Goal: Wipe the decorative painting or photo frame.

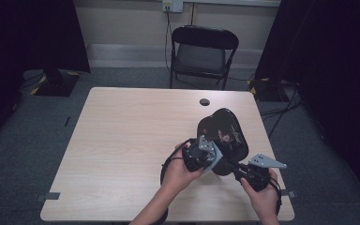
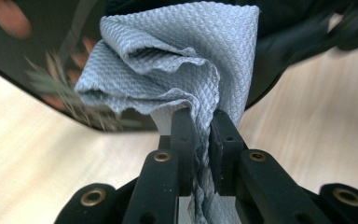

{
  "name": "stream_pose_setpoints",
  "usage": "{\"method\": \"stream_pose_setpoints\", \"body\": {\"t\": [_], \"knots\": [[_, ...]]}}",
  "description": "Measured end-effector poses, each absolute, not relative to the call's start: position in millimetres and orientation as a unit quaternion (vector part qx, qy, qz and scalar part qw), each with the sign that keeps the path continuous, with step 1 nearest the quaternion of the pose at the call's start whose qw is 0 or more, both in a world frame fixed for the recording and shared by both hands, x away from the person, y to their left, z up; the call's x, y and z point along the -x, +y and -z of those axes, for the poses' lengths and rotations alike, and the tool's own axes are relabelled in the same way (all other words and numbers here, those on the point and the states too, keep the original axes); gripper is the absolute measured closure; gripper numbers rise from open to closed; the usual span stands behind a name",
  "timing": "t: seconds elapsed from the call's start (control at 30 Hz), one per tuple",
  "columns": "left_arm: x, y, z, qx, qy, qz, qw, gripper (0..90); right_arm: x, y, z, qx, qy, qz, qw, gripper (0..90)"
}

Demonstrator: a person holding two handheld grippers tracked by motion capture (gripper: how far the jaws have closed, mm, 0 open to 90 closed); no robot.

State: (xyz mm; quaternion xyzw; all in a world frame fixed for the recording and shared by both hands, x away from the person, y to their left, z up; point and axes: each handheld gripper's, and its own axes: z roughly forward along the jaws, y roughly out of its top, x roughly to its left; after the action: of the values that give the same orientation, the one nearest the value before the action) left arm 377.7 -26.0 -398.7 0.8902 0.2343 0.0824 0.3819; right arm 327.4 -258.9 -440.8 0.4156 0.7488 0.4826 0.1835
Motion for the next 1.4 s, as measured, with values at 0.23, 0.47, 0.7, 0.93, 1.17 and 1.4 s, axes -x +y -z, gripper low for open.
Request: {"method": "stream_pose_setpoints", "body": {"t": [0.23, 0.47, 0.7, 0.93, 1.17, 1.4], "knots": [[-372.6, -27.9, 343.4, -0.874, 0.209, -0.113, 0.424, 81.9, -326.9, -257.0, 440.5, -0.415, 0.749, -0.483, 0.182, 78.8], [-374.6, -44.0, 308.1, -0.866, 0.193, -0.130, 0.443, 81.8, -327.9, -258.1, 441.2, -0.417, 0.746, -0.486, 0.180, 78.6], [-381.1, -63.6, 307.4, -0.874, 0.187, -0.129, 0.429, 81.8, -328.2, -259.1, 441.2, -0.419, 0.746, -0.486, 0.178, 78.3], [-383.3, -62.6, 322.9, -0.879, 0.194, -0.122, 0.419, 81.9, -328.2, -259.0, 441.8, -0.417, 0.747, -0.486, 0.179, 77.7], [-386.3, -59.5, 349.2, -0.885, 0.206, -0.108, 0.403, 81.9, -328.1, -258.5, 442.3, -0.415, 0.750, -0.484, 0.177, 75.3], [-385.6, -60.5, 377.0, -0.891, 0.213, -0.091, 0.390, 82.0, -326.7, -261.6, 441.5, -0.416, 0.751, -0.481, 0.178, 69.6]]}}
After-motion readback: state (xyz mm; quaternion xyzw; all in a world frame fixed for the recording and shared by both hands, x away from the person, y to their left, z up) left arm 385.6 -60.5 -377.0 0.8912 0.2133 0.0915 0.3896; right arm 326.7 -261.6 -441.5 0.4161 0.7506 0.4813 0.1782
